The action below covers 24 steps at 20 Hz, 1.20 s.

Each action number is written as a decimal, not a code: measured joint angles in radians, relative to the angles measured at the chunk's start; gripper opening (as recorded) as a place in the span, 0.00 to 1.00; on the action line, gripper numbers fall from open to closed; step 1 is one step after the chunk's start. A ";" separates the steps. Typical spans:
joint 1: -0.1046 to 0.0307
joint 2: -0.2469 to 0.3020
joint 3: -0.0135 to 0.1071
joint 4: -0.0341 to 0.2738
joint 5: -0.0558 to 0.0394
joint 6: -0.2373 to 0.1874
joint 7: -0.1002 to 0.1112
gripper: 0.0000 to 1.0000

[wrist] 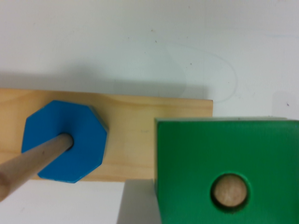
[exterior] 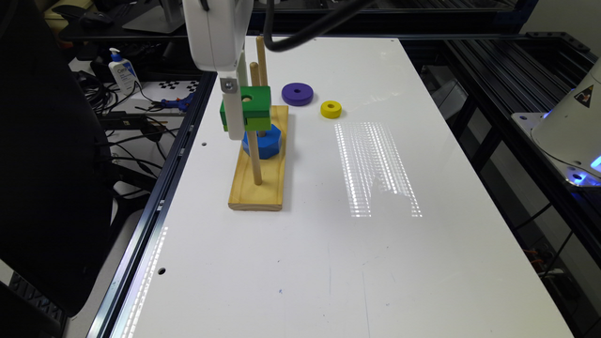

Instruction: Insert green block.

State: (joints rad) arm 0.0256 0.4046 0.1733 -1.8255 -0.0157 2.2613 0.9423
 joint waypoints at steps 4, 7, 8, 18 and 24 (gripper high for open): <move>0.000 0.026 0.000 0.000 -0.0072 0.018 0.002 0.00; 0.000 0.027 0.000 0.000 -0.0080 0.019 0.002 0.00; 0.000 0.028 0.000 -0.001 -0.0082 0.020 0.002 0.00; 0.000 0.064 -0.002 -0.003 -0.0137 0.052 0.003 0.00; 0.000 0.064 -0.002 -0.003 -0.0137 0.052 0.003 0.00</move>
State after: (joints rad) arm 0.0257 0.4689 0.1709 -1.8286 -0.0294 2.3129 0.9450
